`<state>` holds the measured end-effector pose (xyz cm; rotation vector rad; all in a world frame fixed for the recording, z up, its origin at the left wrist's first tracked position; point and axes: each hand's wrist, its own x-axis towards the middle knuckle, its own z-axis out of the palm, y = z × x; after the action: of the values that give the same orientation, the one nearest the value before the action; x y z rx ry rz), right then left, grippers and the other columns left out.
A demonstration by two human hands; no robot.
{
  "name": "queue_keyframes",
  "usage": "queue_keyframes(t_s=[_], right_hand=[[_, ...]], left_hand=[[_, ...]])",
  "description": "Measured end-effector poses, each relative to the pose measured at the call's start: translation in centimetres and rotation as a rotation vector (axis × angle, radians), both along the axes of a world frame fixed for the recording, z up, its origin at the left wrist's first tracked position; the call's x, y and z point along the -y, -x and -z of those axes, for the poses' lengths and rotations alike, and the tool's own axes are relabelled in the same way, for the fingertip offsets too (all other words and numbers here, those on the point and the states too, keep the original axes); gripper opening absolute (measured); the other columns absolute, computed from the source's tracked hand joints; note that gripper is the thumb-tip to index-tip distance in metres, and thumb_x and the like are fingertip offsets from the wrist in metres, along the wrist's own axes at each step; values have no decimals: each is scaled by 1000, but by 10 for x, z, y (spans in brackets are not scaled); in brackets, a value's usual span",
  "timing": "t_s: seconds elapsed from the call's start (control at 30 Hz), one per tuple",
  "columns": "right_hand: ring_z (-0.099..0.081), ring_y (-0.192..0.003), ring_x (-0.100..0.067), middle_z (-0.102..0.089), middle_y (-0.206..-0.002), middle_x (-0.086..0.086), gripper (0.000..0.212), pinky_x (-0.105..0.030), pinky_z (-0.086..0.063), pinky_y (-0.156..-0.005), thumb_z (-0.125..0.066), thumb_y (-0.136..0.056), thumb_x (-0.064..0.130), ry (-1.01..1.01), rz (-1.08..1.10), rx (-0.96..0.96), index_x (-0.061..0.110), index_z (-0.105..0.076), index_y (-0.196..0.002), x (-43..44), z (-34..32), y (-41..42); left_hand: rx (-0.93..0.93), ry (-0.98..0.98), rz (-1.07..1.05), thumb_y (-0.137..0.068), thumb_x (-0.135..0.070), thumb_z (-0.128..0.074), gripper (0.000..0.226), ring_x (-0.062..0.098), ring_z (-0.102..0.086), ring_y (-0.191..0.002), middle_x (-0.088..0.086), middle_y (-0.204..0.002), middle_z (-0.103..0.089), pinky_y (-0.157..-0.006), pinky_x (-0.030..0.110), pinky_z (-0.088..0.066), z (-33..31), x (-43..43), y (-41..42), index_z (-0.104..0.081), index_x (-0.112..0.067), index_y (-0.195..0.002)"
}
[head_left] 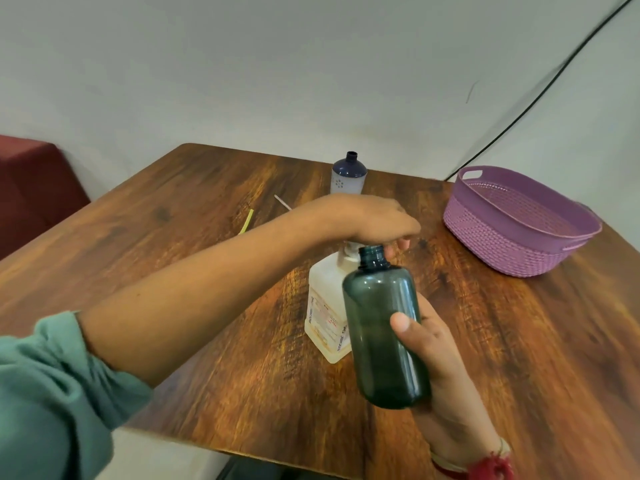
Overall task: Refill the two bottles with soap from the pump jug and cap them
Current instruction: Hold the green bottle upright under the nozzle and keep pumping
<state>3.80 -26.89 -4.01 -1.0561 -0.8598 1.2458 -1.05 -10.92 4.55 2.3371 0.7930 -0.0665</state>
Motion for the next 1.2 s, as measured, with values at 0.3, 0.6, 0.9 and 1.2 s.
queue_keyframes(t_s=[0.3,0.6,0.9,1.2], right_hand=[[-69,-90,-26,-68,-109,-15,81,-29,-54,-63,-85,-42,55,5,-26,-3,20,-64,-111,0,-7,-1],[-70,-88,-25,-70,-106,-13,84,-28,-54,-61,-87,-36,56,38,-9,-36,20,-66,-109,7,-6,4],[-69,-89,-28,-69,-107,-15,87,-31,-55,-66,-87,-33,56,37,-32,-47,21,-66,-110,10,4,5],[-69,-84,-26,-70,-100,-13,82,-30,-55,-61,-87,-30,57,-17,-11,-50,22,-68,-102,11,0,-3]], left_hand=[[-122,-96,49,-98,-32,-34,36,18,-57,-91,0,-95,-63,-83,30,-43,-18,-5,2,-62,-12,-105],[-76,-85,16,-96,-31,-36,33,20,-56,-83,5,-100,-69,-80,31,-44,-11,4,0,-62,-14,-104],[-60,-104,37,-98,-36,-30,40,20,-56,-88,7,-102,-67,-82,29,-44,-18,2,2,-62,-12,-103],[-37,-68,59,-98,-36,-32,39,25,-60,-106,6,-101,-67,-97,38,-45,-17,3,1,-62,-13,-105]])
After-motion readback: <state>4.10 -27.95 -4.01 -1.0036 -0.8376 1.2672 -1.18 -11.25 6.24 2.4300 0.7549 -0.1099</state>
